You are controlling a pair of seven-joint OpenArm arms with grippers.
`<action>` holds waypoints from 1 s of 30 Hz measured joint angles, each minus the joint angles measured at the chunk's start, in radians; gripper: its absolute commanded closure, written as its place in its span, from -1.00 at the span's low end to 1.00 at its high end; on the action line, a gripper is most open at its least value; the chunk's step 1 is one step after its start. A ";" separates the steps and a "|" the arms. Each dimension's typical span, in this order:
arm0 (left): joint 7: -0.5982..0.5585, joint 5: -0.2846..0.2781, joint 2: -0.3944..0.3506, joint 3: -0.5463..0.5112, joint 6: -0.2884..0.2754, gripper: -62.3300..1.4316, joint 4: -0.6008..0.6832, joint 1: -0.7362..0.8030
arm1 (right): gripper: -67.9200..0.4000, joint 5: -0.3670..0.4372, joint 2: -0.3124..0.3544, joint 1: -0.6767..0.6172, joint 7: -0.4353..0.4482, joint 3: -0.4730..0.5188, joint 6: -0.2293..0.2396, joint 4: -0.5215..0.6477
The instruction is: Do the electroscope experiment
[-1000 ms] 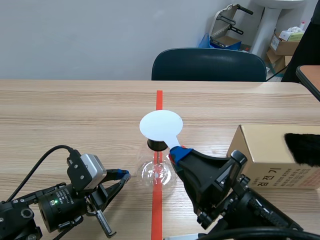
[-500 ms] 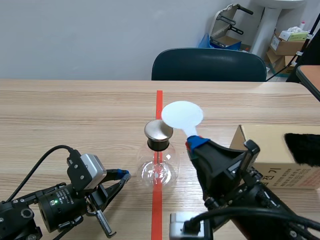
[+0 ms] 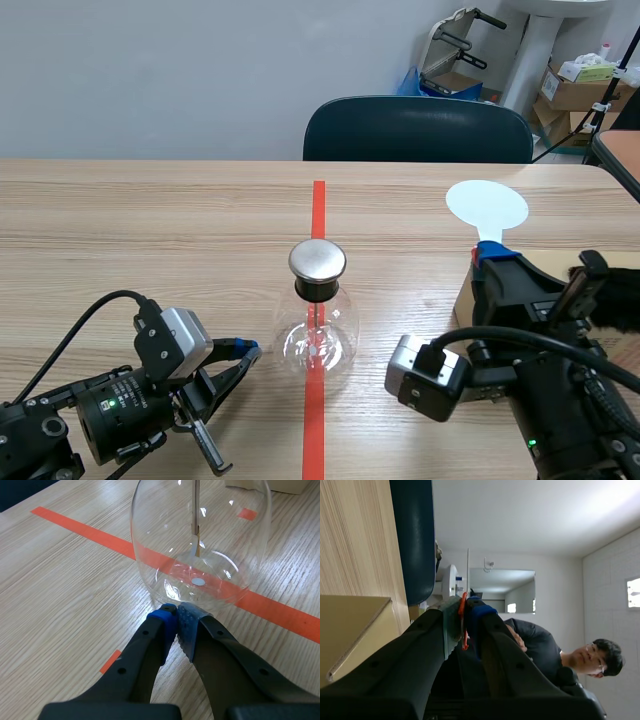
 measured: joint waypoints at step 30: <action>0.000 0.000 0.000 0.000 0.000 0.83 0.000 0.000 | 0.96 -0.005 0.000 0.000 0.599 0.000 0.000 0.000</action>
